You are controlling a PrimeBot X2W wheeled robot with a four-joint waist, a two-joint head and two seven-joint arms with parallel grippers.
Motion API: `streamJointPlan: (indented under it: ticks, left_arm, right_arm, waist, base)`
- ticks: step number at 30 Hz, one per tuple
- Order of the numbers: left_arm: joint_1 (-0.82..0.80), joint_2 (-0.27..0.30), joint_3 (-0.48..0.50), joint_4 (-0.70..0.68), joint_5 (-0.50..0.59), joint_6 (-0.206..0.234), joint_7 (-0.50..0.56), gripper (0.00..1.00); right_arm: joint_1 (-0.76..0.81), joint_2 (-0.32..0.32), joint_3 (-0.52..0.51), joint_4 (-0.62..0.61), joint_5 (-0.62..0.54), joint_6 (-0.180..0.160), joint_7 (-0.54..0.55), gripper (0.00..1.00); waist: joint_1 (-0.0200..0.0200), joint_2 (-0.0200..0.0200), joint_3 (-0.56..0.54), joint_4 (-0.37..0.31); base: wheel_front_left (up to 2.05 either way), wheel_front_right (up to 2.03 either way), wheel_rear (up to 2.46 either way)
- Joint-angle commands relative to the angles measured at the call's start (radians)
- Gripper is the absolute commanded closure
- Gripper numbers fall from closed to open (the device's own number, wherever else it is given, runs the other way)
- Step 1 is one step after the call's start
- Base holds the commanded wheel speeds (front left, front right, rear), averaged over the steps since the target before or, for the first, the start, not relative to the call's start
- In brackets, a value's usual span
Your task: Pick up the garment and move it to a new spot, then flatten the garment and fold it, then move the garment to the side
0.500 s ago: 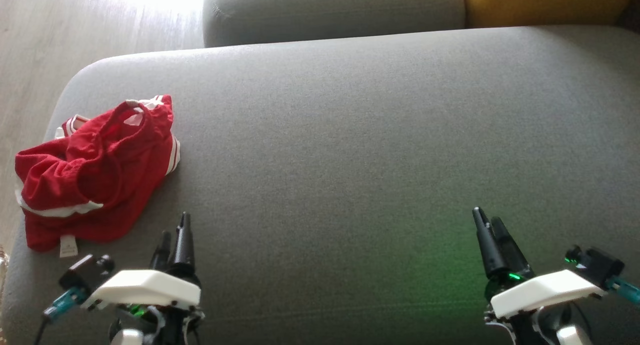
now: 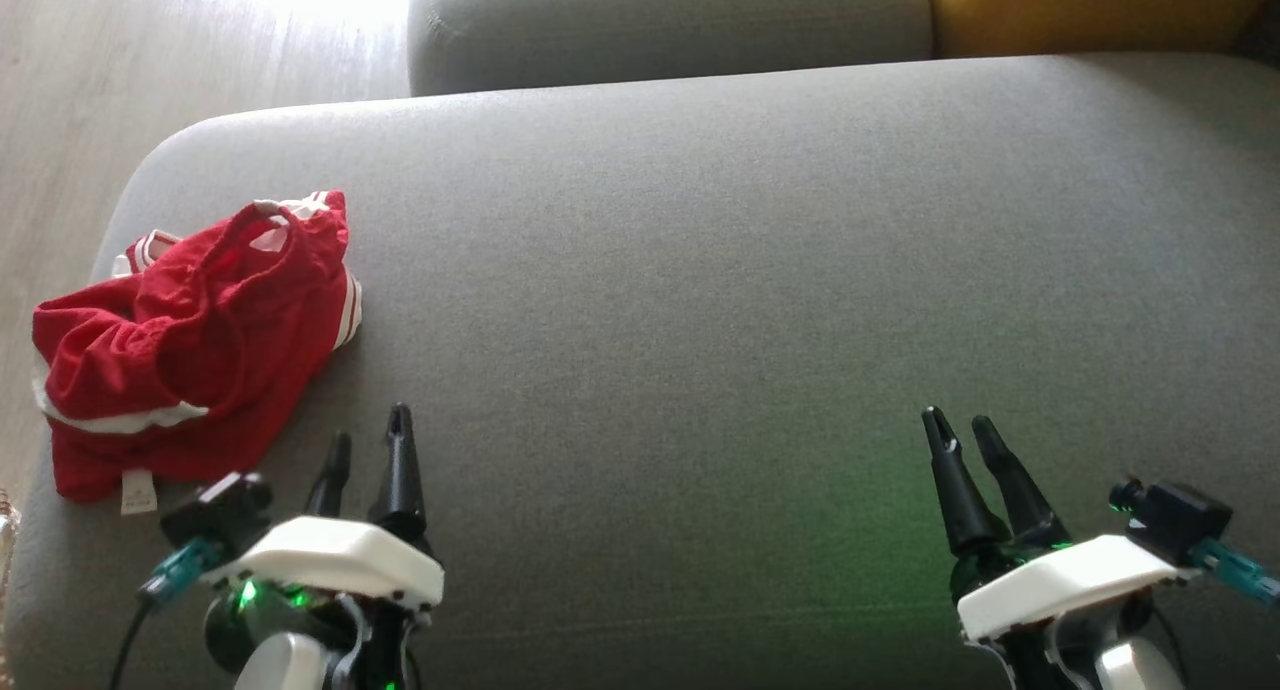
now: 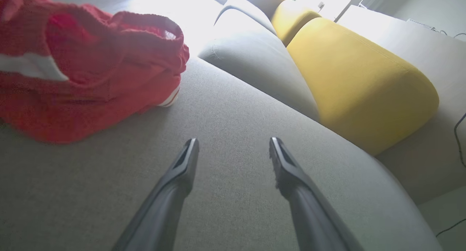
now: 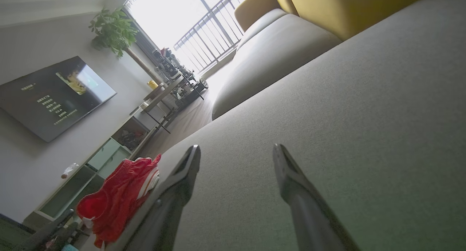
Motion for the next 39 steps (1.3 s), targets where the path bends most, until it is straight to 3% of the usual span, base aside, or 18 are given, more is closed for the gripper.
streamJointPlan:
  ticks: [1, 19, 39]
  left_arm:
    - [-0.061, 0.02, 0.009, -0.044, 0.035, 0.011, -0.014, 0.0]
    - [-0.098, 0.086, -0.124, -0.114, 0.262, 0.141, -0.067, 0.0]
    - [-0.123, 0.119, -0.215, -0.17, 0.461, 0.229, -0.122, 0.0]
  right_arm:
    - [-0.056, -0.01, 0.021, -0.045, -0.033, 0.0, -0.016, 0.0]
    - [-0.057, -0.013, 0.011, -0.083, -0.212, 0.0, -0.069, 0.0]
    - [-0.067, -0.015, -0.014, -0.093, -0.441, 0.0, -0.125, 0.0]
  waist:
    - [0.0, 0.0, 0.0, 0.0]
    - [0.0, 0.0, -0.001, -0.001]
    - [0.0, 0.0, -0.001, -0.001]
  base:
    - [0.0, 0.0, 0.0]
    - [0.0, 0.0, 0.0]
    - [0.0, 0.0, 0.0]
